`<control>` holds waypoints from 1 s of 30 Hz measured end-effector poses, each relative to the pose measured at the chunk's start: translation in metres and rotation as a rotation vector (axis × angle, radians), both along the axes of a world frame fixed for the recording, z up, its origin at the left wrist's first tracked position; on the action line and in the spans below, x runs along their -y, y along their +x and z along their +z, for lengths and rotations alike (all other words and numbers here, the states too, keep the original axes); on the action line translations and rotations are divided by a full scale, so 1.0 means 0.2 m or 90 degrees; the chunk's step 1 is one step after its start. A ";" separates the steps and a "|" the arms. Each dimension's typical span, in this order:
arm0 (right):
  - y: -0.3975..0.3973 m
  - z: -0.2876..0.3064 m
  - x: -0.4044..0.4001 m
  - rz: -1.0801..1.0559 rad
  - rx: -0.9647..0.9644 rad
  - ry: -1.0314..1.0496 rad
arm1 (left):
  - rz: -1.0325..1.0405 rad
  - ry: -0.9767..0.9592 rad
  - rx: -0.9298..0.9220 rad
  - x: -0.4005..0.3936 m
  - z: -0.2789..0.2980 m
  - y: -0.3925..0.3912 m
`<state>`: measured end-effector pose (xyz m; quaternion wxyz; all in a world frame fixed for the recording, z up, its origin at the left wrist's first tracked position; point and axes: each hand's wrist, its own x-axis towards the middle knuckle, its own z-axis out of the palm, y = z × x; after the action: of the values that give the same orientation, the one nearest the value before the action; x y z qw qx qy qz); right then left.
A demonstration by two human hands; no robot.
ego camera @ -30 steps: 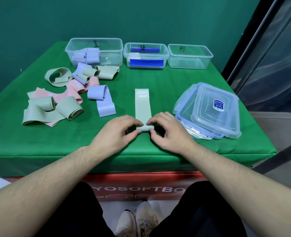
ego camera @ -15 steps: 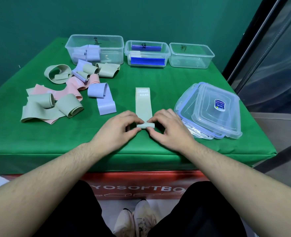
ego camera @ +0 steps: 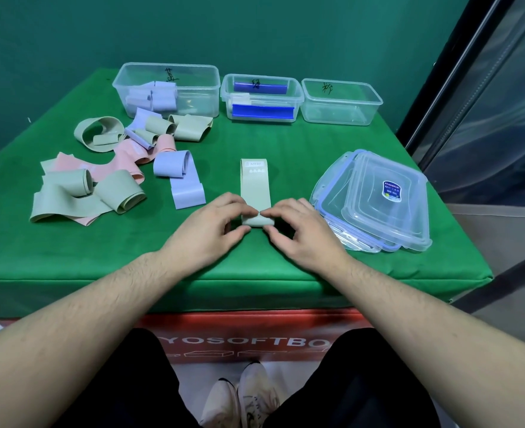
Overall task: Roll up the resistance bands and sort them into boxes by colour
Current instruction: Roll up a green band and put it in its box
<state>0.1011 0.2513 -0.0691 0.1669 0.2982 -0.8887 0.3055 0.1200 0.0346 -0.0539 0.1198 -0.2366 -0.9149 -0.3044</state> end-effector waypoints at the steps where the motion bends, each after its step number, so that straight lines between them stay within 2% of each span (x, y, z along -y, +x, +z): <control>1: 0.00 0.00 0.00 -0.004 0.004 0.004 | 0.007 -0.008 -0.002 0.00 0.00 0.00; 6: 0.01 0.00 0.00 -0.011 0.002 0.009 | 0.055 -0.039 -0.024 -0.02 0.00 -0.01; 16: -0.01 0.01 0.00 -0.007 0.028 -0.008 | 0.066 -0.044 -0.022 -0.03 -0.01 -0.04; 22: 0.01 0.01 -0.01 0.010 -0.010 -0.022 | 0.053 -0.017 -0.038 -0.01 0.00 0.02; 30: 0.10 0.03 -0.05 0.049 -0.003 -0.008 | 0.025 -0.017 -0.048 0.02 -0.01 0.14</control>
<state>0.1214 0.2604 -0.0638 0.1592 0.3319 -0.8741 0.3169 0.1475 0.0304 -0.0567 0.1572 -0.2312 -0.9181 -0.2807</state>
